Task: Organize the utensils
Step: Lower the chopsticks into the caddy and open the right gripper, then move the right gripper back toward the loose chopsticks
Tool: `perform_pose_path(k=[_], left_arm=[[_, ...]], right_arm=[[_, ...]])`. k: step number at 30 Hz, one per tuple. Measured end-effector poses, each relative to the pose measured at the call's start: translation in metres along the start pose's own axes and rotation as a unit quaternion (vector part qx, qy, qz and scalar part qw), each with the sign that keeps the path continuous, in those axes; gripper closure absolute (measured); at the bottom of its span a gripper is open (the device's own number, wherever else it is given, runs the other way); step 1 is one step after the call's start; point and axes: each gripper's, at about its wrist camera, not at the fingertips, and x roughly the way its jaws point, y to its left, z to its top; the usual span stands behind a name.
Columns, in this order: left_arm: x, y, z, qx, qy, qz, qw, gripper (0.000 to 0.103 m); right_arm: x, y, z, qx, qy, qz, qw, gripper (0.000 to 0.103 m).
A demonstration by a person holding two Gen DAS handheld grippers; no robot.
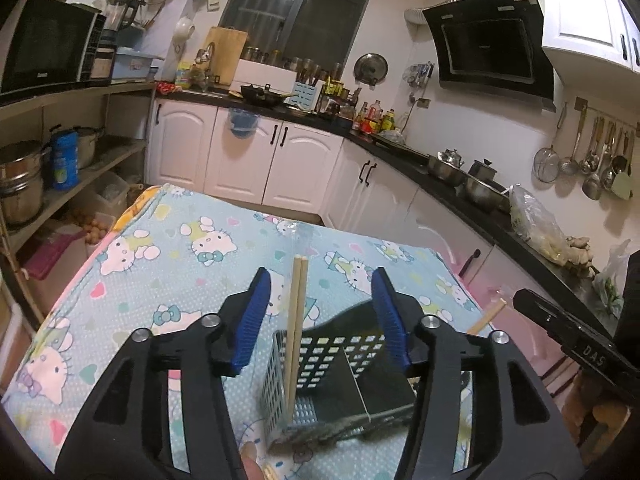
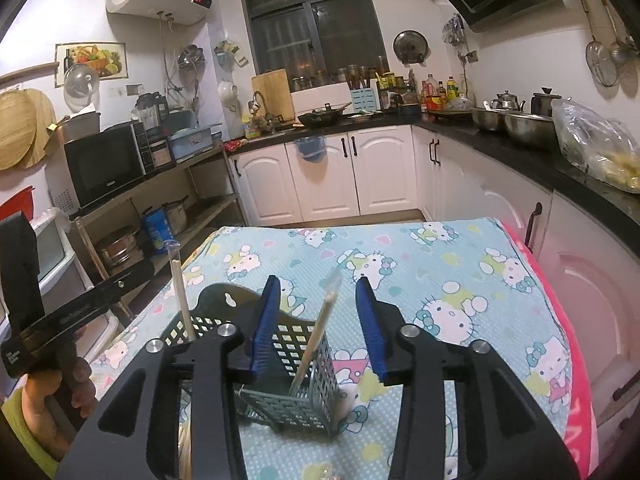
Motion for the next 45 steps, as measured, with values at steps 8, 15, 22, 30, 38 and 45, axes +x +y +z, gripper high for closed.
perform_pose_path(k=[8, 15, 22, 30, 38, 45], left_arm=[[-0.013, -0.002, -0.009, 0.0, 0.011, -0.013, 0.9999, 0.042], [-0.027, -0.003, -0.018, -0.006, 0.015, -0.02, 0.9997, 0.03], [-0.044, -0.005, -0.028, -0.003, 0.013, -0.022, 0.9997, 0.025], [-0.058, 0.003, -0.037, -0.011, 0.021, -0.016, 0.9996, 0.024], [-0.073, 0.014, -0.049, -0.018, 0.027, -0.002, 0.9995, 0.024], [-0.084, 0.026, -0.061, -0.023, 0.032, 0.011, 0.9992, 0.022]], right_arm=[[-0.015, 0.003, -0.012, -0.005, 0.006, -0.006, 1.0, 0.056], [-0.032, 0.007, -0.022, -0.012, 0.006, -0.011, 1.0, 0.051], [-0.048, 0.013, -0.032, -0.016, 0.005, -0.01, 1.0, 0.048], [-0.063, 0.024, -0.04, -0.026, 0.006, -0.001, 1.0, 0.048], [-0.074, 0.035, -0.049, -0.034, 0.01, 0.007, 0.999, 0.048], [-0.078, 0.045, -0.061, -0.044, 0.02, 0.013, 0.999, 0.048]])
